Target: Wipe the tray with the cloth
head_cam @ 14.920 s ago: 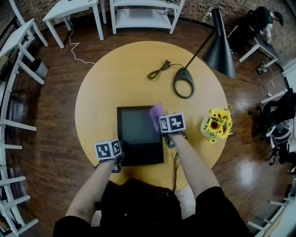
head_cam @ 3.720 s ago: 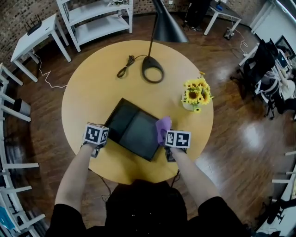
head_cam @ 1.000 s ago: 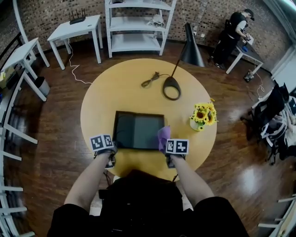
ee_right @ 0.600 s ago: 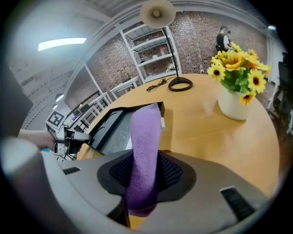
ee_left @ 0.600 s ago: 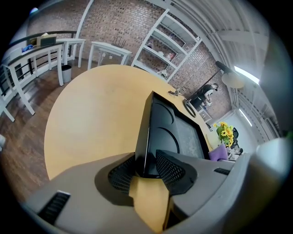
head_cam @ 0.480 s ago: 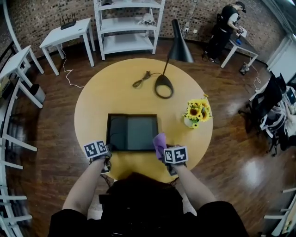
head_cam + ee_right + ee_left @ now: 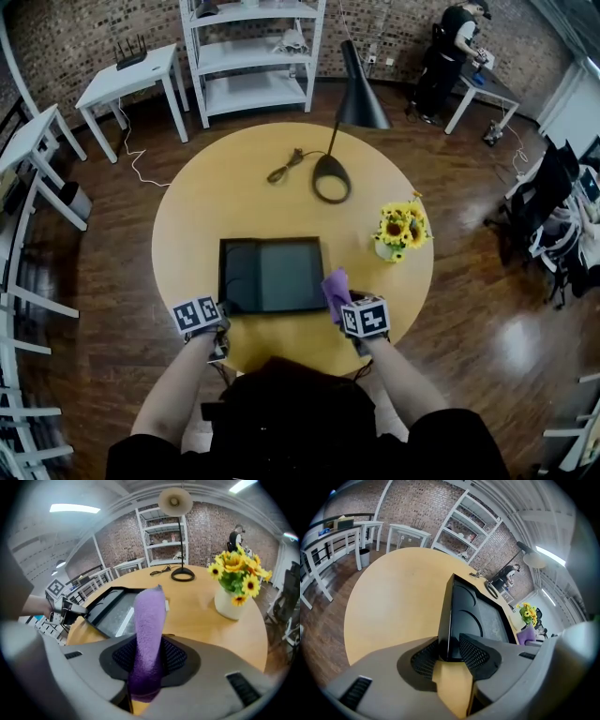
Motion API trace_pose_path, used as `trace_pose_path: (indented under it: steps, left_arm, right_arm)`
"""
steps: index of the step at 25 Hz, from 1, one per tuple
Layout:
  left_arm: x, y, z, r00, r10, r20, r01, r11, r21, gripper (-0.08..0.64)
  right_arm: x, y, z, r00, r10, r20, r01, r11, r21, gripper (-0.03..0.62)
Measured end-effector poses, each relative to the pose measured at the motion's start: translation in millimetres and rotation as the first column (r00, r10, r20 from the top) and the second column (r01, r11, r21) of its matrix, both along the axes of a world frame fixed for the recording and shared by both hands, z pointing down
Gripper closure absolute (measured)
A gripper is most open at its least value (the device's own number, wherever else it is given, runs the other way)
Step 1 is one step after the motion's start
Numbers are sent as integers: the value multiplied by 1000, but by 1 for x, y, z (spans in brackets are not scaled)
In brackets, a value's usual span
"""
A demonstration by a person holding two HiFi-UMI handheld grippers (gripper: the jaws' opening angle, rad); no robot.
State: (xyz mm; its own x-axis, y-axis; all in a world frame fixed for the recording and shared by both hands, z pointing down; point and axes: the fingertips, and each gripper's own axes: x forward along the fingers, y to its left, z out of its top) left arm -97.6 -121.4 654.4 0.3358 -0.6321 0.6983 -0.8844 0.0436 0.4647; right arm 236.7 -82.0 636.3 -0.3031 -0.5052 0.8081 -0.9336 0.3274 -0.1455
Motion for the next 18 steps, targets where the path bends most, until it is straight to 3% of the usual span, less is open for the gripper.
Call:
trace_pose_path:
  steps: [5, 7, 10, 14, 18]
  left_arm:
    - [19, 13, -1, 994, 106, 16, -106, 994, -32, 425]
    - [30, 23, 0, 989, 148, 4, -148, 988, -39, 425]
    - [36, 31, 2, 988, 150, -40, -151, 988, -32, 423]
    - [36, 35, 8, 983, 111, -145, -123, 989, -77, 416]
    - [38, 31, 7, 972, 154, -178, -171, 982, -84, 414]
  right_arm:
    - [-61, -44, -39, 993, -116, 21, 114, 990, 88, 465]
    - [-98, -58, -41, 986, -154, 60, 150, 986, 73, 465]
    - [-145, -77, -23, 983, -136, 125, 139, 990, -19, 465]
    - [-177, -96, 23, 993, -115, 28, 118, 982, -150, 465]
    - [-190, -104, 38, 991, -126, -38, 117, 978, -170, 469]
